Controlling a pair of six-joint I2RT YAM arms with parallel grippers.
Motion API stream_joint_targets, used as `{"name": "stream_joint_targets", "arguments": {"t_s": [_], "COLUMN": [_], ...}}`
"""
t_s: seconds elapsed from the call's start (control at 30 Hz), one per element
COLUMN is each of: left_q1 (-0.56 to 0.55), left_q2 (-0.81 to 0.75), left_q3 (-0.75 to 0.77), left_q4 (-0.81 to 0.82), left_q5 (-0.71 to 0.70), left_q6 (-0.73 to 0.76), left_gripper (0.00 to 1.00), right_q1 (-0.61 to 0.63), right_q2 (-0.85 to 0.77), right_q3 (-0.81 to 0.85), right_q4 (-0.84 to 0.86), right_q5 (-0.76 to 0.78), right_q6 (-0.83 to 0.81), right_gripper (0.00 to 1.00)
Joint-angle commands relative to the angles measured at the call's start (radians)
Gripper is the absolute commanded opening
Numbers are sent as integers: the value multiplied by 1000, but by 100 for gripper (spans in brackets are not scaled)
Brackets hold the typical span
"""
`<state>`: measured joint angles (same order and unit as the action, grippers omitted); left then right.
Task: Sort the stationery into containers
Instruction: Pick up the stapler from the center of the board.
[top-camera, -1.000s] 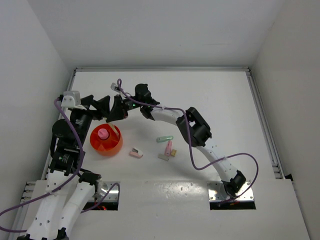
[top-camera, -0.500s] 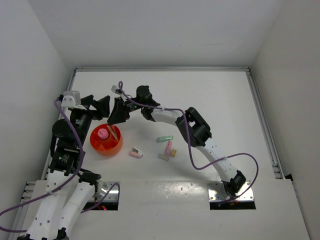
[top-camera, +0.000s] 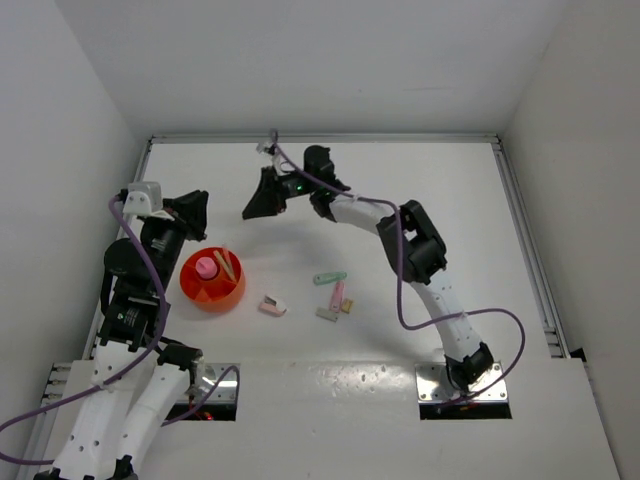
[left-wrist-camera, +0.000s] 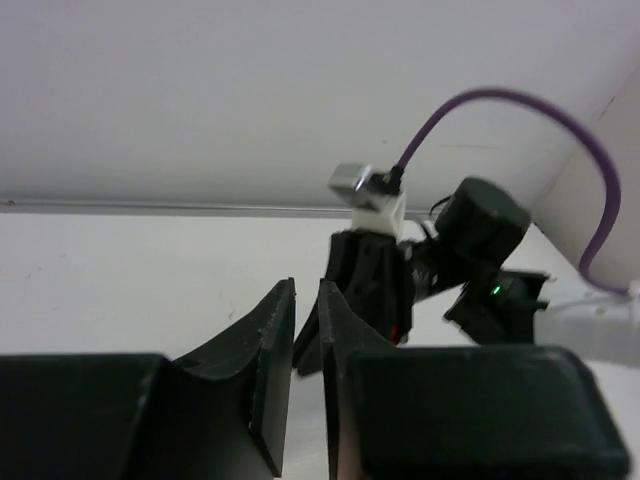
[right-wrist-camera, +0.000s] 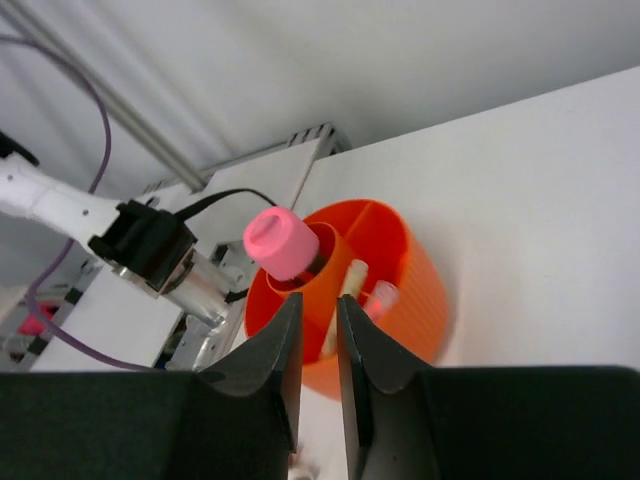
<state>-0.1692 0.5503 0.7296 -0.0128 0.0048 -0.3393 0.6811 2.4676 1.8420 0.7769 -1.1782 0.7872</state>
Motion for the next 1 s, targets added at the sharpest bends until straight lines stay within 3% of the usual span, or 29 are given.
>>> {"name": "stream_joint_targets", "arguments": {"t_s": [0.0,0.07,0.1,0.13,0.17,0.2,0.23,0.27,0.33,0.4,0.47,0.5,0.53,0.57,0.6,0.63,0.67,0.7,0.73,0.77,0.83,0.87,0.97], "left_q1": [7,7,7,-3,-18,-65,-93,-122,-235,-308,-409,-439,-493,-516,-535,-573,-598,-649,-682,-706,-765,-782,-855], "left_q2": [22,55,110,144,183,225,314,354,419,483,525,543,572,573,582,548,524,498,473,438,428,428,497], "left_q3": [1,-9,-9,8,54,89,131,170,269,318,347,356,366,366,323,280,236,152,116,87,35,19,-6], "left_q4": [54,63,63,45,15,-34,-158,-223,-367,-427,-510,-539,-567,-611,-640,-641,-641,-630,-630,-641,-685,-702,-702], "left_q5": [75,171,214,253,294,294,285,275,189,123,77,-7,-55,-101,-189,-225,-267,-338,-389,-431,-543,-561,-586], "left_q6": [2,-39,-59,-96,-116,-133,-145,-145,-161,-184,-223,-256,-297,-422,-507,-709,-812,-908,-1010,-1173,-1329,-1456,-1592], "left_gripper": [20,19,19,19,19,23,27,31,47,71,80,85,85,85,85,80,77,67,64,64,70,72,75], "right_q1": [-98,-133,-133,-144,-144,-144,-144,-155,-173,-187,-196,-196,-196,-196,-209,-225,-226,-238,-250,-250,-273,-273,-296], "right_q2": [-153,-186,-218,-232,-246,-271,-280,-280,-309,-372,-450,-478,-501,-527,-591,-631,-669,-738,-765,-786,-812,-823,-832], "right_q3": [-23,-6,52,74,89,101,114,114,94,-4,-78,-143,-173,-238,-281,-332,-440,-488,-532,-596,-624,-624,-624], "right_q4": [-122,-378,-750,-906,-1030,-1217,-1289,-1350,-1473,-1505,-1527,-1527,-1527,-1518,-1495,-1407,-1354,-1302,-1229,-1199,-1179,-1188,-1197], "right_q5": [6,37,139,203,263,402,464,506,569,638,692,707,722,768,781,825,856,882,911,922,940,940,951], "right_q6": [-45,-263,-395,-525,-750,-831,-889,-972,-1017,-1034,-1072,-1098,-1108,-1099,-1088,-1068,-1036,-995,-982,-968,-934,-934,-925], "right_gripper": [18,15,15,17,24,56,73,80,85,85,63,45,5,0,0,0,0,9,18,33,58,59,59]}}
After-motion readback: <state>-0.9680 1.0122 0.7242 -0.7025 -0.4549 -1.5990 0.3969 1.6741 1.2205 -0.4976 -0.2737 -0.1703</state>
